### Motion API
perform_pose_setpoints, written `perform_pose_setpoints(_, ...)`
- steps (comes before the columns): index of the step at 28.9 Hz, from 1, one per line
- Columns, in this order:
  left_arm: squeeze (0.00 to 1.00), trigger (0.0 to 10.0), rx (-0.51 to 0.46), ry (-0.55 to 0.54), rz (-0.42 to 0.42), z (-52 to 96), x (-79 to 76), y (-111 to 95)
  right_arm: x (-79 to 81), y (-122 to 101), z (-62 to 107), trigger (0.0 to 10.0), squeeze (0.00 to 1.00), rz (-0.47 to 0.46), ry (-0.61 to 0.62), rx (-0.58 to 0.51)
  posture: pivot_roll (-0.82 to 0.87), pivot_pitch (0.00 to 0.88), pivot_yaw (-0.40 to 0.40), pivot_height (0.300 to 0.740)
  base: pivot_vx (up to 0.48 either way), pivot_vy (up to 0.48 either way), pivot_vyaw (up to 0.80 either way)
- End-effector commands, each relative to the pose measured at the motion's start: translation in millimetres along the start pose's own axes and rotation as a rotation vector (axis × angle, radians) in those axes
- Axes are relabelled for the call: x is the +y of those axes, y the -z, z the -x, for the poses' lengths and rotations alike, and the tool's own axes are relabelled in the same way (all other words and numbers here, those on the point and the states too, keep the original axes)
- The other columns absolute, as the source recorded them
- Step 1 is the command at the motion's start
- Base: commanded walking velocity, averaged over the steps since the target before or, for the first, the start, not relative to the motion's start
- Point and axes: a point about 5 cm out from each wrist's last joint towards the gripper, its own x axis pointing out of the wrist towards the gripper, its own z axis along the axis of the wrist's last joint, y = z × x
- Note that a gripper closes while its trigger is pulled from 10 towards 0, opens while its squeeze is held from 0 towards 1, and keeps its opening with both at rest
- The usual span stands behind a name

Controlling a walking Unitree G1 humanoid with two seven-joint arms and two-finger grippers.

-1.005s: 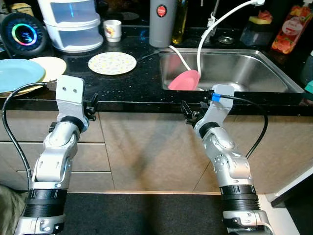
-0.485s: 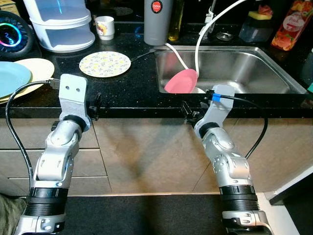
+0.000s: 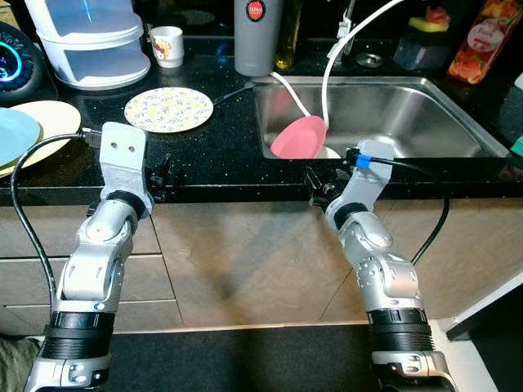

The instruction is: Kitchen organization

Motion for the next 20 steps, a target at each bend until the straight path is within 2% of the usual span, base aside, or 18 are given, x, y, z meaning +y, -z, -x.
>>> perform_pose_setpoints(1,0.0,10.0,-0.008,0.009,-0.012,1.2,0.8,-3.3,-1.5,0.7,1.4,10.0,0.0,-0.01,0.008,0.001,0.02,0.141,-0.004,0.74,0.322,0.0,0.0)
perform_pose_setpoints(20,0.0,10.0,-0.012,0.02,-0.012,0.9,-0.2,-4.4,-1.8,1.2,1.8,10.0,0.0,-0.012,0.01,0.001,0.02,0.141,0.0,0.74,0.322,0.0,0.0)
